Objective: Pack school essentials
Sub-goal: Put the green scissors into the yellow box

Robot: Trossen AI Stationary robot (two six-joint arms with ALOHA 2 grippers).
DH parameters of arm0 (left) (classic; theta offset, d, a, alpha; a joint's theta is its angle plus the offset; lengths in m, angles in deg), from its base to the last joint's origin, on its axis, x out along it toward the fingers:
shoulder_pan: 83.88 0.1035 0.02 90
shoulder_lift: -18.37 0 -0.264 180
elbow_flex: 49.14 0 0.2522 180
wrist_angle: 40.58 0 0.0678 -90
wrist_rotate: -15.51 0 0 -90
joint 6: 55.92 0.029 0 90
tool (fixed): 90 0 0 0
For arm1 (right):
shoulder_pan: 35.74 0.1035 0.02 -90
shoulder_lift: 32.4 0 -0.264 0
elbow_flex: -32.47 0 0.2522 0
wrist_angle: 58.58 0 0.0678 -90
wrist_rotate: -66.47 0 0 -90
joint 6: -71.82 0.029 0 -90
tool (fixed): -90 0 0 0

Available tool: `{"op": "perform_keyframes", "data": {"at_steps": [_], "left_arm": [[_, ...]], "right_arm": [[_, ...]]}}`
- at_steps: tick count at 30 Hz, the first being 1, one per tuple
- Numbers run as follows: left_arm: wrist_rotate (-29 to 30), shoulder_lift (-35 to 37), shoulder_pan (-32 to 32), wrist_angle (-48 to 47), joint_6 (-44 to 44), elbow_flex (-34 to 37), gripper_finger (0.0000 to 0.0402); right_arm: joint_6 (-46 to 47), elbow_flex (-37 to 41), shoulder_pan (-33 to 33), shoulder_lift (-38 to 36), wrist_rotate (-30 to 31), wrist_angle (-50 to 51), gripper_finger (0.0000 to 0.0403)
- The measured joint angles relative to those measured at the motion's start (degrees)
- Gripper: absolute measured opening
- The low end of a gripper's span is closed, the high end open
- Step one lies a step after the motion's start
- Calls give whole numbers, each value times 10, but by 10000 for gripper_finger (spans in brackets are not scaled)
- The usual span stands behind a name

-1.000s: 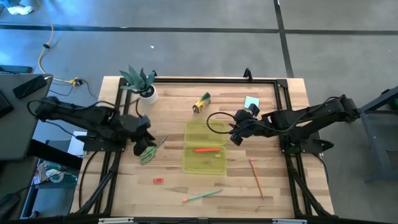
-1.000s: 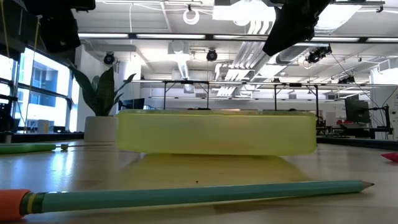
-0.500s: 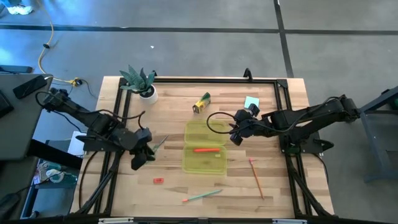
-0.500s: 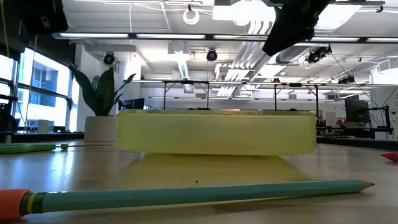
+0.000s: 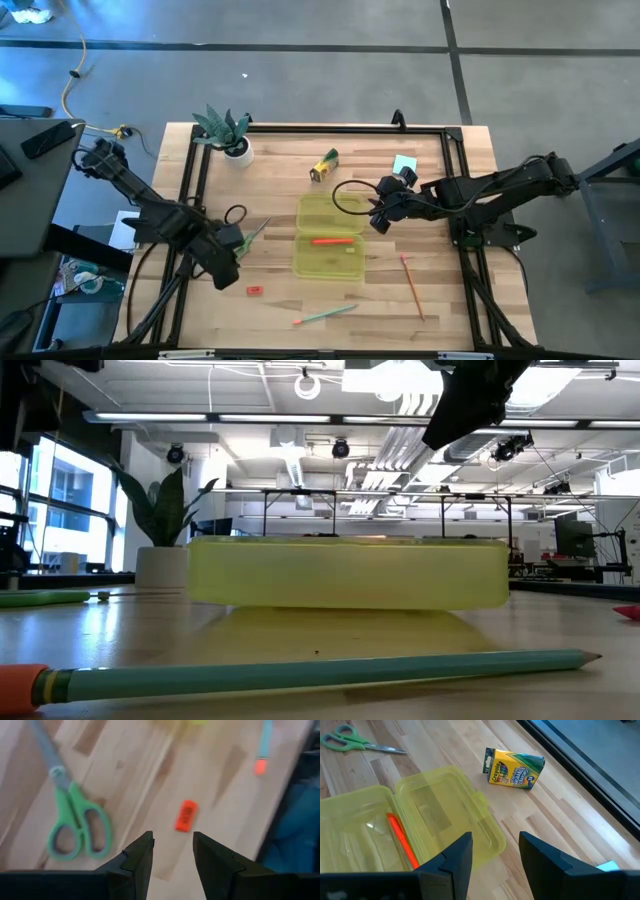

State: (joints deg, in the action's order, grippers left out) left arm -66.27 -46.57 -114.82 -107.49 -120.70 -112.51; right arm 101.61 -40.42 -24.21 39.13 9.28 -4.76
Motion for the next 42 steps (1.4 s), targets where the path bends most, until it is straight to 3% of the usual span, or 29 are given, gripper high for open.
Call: {"op": "perform_keyframes", "data": {"at_steps": [5,13,21,31,42], "left_arm": [[2,-43,4,-32,-62,0,129],[2,-124,10,-41,-85,0,129],[-25,-183,42,-41,-49,0,129],[-57,-175,117,-54,61,0,129],[-63,-176,95,-4,25,44,129]], "right_arm": [[4,0,0,0,0,0,152],[4,0,0,0,0,0,152],[4,0,0,0,0,0,152],[4,0,0,0,-4,0,152],[4,0,0,0,-9,2,152]]}}
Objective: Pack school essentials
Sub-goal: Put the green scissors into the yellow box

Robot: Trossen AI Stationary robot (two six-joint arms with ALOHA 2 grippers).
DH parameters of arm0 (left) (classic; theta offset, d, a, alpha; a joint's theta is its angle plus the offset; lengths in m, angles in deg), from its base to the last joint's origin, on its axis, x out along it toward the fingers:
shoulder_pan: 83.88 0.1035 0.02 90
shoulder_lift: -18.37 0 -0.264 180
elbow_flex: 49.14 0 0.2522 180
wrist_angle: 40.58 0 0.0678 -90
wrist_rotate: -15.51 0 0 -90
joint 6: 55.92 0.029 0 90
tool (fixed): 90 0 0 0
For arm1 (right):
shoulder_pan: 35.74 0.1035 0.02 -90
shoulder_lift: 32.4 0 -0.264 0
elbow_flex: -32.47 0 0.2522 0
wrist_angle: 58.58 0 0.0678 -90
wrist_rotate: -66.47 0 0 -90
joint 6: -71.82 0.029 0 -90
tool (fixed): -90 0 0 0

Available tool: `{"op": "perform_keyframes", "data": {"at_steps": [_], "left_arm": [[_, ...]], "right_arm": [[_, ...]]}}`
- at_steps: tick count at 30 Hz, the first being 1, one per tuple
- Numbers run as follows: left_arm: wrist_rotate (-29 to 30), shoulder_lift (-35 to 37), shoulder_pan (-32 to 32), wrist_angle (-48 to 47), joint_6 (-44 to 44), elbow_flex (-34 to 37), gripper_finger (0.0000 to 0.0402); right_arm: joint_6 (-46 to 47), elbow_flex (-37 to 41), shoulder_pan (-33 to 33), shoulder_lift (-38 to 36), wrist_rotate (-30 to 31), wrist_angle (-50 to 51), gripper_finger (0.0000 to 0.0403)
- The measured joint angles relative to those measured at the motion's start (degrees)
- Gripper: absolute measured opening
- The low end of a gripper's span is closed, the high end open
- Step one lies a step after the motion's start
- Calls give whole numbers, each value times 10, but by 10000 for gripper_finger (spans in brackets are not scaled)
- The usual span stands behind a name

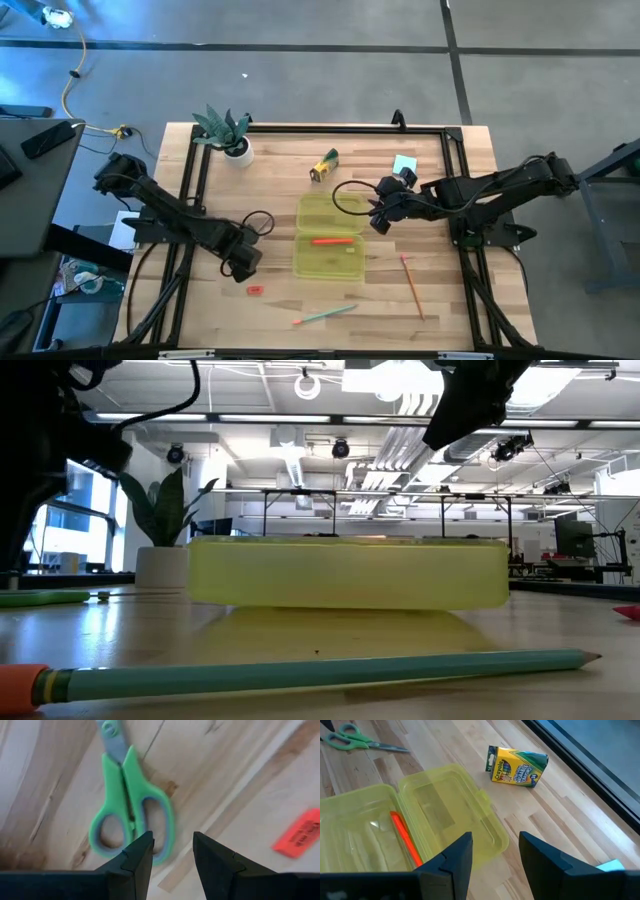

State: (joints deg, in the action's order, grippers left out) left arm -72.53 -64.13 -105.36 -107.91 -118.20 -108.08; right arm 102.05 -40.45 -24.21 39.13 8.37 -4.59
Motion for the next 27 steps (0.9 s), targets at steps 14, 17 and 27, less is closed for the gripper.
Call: {"op": "perform_keyframes", "data": {"at_steps": [14,17,27], "left_arm": [[6,0,-5,36,-11,16,129],[10,0,-12,43,-12,16,129],[26,-1,-16,42,-21,16,129]], "right_arm": [[0,0,0,0,0,-2,152],[0,0,0,0,0,-2,152],[0,0,0,0,0,-2,152]]}}
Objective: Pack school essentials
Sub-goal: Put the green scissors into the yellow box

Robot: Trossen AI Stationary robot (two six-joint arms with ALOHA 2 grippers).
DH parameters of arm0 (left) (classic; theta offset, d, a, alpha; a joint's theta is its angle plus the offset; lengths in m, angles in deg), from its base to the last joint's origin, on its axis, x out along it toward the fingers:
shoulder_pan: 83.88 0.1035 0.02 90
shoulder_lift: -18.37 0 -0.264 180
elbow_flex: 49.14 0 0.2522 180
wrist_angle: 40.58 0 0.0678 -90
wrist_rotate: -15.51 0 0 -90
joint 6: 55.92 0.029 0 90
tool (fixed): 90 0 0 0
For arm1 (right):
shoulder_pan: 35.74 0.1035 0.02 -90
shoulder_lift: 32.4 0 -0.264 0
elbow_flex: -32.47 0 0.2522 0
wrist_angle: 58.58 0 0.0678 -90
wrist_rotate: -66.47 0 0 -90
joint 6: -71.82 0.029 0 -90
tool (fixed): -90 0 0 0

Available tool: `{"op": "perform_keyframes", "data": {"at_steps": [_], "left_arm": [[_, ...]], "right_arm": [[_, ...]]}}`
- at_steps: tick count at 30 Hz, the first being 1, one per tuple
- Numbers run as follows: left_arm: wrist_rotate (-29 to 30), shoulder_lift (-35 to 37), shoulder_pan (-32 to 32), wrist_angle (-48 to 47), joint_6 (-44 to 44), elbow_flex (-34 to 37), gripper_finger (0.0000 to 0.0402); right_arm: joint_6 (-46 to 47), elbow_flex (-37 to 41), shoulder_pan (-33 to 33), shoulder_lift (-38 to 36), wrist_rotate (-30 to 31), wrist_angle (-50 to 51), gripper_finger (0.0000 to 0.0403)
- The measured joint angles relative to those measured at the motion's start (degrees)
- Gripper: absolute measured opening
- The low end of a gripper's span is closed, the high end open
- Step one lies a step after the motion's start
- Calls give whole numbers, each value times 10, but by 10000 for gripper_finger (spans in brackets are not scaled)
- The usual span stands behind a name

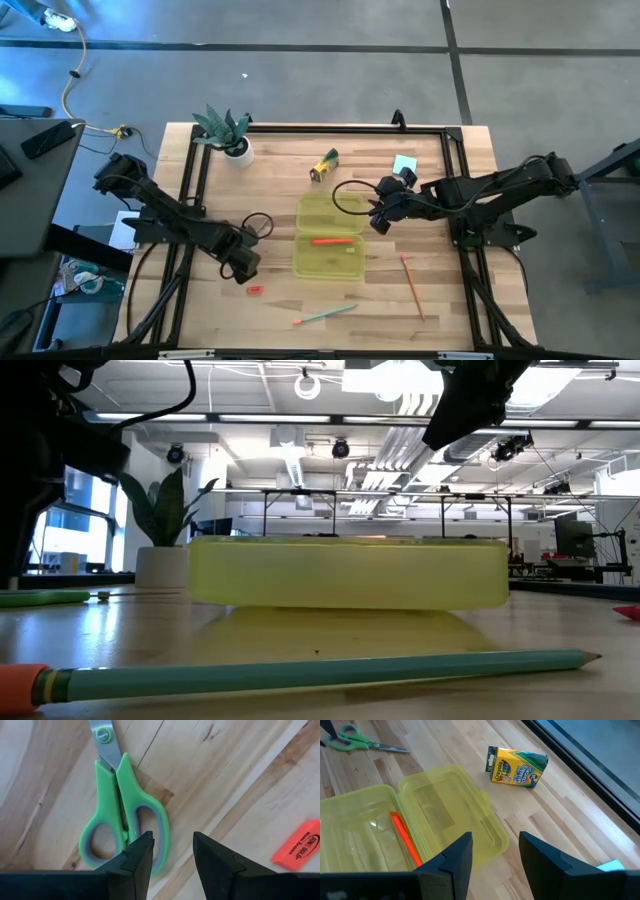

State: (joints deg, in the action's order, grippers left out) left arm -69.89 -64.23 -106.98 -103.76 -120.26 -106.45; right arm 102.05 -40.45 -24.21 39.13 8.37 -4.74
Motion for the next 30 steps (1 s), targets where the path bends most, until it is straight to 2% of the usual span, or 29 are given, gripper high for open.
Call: {"op": "perform_keyframes", "data": {"at_steps": [20,23,30], "left_arm": [[-19,-92,0,17,9,-3,123],[-21,-94,0,19,9,-3,102],[-22,-94,0,24,25,-3,18]], "right_arm": [[0,0,0,0,0,0,152],[0,0,0,0,-1,0,152],[0,0,0,0,-6,0,152]]}}
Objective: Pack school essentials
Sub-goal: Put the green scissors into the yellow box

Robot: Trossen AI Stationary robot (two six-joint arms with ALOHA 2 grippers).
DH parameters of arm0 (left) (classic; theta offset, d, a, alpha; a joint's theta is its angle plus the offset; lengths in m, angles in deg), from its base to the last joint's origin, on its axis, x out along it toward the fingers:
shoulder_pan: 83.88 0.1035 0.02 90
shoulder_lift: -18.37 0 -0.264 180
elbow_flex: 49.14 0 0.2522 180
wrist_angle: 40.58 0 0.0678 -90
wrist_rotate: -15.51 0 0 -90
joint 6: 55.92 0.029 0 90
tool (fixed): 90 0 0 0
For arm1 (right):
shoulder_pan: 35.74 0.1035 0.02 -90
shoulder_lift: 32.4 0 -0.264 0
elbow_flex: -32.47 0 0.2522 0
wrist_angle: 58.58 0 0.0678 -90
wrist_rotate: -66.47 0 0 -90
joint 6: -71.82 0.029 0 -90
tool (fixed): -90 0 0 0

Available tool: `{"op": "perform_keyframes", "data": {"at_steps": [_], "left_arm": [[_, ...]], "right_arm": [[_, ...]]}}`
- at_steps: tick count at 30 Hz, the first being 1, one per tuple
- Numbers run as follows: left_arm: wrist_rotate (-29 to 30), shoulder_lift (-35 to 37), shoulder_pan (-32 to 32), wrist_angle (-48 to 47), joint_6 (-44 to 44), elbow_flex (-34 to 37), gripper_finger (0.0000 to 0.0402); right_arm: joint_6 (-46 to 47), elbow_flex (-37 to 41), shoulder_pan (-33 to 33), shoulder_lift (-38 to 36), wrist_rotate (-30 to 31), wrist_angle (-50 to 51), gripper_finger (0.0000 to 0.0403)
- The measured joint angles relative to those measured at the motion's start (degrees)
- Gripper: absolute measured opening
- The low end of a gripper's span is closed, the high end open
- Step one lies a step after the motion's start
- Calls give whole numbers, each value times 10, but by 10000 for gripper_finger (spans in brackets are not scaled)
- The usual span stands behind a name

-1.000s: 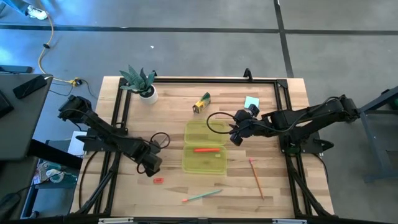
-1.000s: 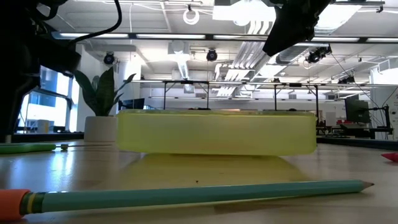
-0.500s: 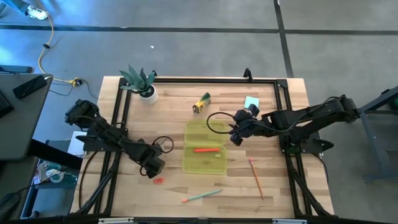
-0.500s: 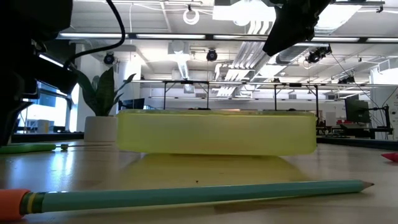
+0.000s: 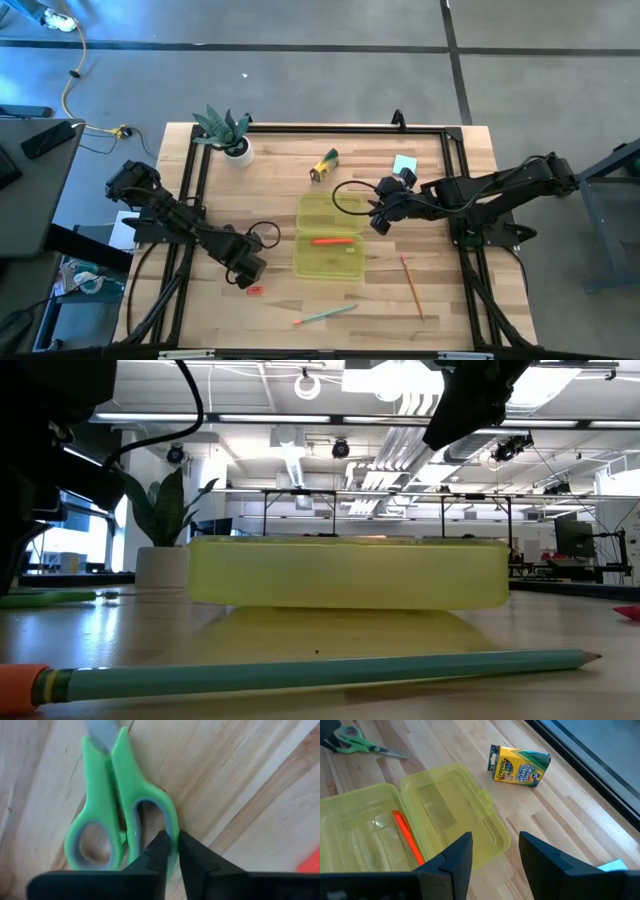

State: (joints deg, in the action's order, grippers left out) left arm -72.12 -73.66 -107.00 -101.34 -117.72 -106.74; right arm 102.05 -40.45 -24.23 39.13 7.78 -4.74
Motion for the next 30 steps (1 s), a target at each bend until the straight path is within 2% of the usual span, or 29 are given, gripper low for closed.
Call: {"op": "perform_keyframes", "data": {"at_steps": [8,15,23,30], "left_arm": [[11,6,-3,-1,3,2,14],[56,40,-3,-7,5,5,10],[76,85,-6,-9,5,5,8],[132,127,-6,-7,23,-25,6]], "right_arm": [[0,0,0,0,0,0,152],[0,0,0,0,0,0,152],[0,0,0,0,0,0,152],[0,0,0,0,0,0,152]]}}
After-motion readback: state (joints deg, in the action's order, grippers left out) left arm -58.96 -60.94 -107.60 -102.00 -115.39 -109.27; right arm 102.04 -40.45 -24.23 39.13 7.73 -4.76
